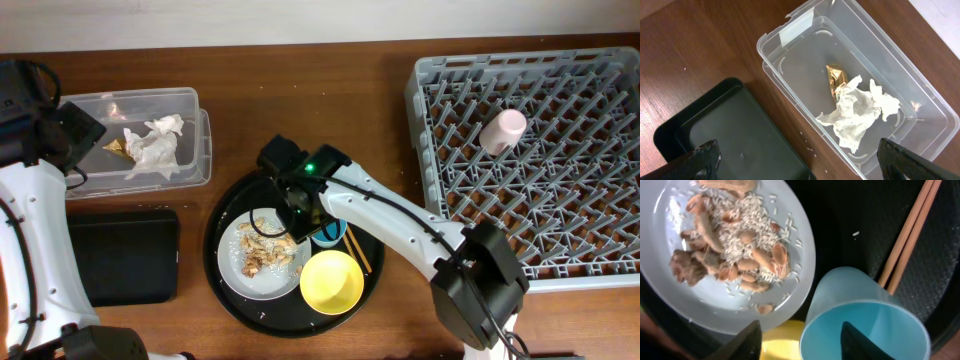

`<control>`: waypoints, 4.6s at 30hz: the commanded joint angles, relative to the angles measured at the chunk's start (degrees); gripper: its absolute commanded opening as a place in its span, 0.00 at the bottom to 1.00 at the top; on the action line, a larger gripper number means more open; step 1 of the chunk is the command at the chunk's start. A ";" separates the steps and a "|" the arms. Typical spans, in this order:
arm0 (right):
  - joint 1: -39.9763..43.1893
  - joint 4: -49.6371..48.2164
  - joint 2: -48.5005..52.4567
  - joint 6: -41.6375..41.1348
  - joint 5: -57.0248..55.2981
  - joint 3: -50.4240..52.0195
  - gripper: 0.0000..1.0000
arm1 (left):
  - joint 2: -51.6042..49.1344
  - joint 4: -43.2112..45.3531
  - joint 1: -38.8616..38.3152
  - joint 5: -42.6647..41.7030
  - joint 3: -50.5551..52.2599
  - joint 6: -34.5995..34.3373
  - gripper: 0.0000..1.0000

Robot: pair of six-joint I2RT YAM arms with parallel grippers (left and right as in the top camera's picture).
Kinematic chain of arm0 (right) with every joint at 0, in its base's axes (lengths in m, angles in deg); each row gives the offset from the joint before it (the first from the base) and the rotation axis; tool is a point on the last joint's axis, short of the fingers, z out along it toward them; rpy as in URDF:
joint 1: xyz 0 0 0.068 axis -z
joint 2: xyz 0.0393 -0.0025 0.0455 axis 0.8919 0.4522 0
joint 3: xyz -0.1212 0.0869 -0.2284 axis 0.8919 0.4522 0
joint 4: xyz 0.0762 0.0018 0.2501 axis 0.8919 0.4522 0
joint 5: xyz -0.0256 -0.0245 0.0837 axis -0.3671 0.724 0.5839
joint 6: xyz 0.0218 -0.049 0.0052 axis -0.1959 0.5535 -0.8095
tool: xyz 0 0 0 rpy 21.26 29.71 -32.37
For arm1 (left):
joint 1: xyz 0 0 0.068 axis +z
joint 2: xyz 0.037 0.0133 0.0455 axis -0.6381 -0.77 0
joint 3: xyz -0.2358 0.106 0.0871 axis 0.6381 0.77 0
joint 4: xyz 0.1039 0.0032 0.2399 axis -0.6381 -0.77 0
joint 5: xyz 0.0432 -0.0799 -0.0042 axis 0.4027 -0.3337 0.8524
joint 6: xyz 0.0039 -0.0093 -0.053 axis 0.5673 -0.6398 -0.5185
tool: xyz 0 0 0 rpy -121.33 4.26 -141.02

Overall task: Sort waste into correct bins and load items into the dishwasher rack
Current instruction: 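Move the right gripper to the light-blue cup on the tray and grasp it, then carry the light-blue cup to the rack's upper right area, then lower the light-blue cup upside down beside the pink cup and release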

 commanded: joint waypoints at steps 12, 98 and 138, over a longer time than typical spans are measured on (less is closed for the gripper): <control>-0.20 -2.51 0.09 -3.41 -0.66 1.60 0.11 | 0.61 0.13 0.33 0.39 -0.61 -0.31 0.99; 89.35 3.72 23.26 18.38 57.55 -28.98 0.04 | 0.61 0.13 0.33 0.42 -0.61 -0.31 0.99; 87.27 4.46 22.73 17.90 50.84 -28.98 0.12 | 0.61 0.13 0.33 0.39 -0.61 -0.31 0.99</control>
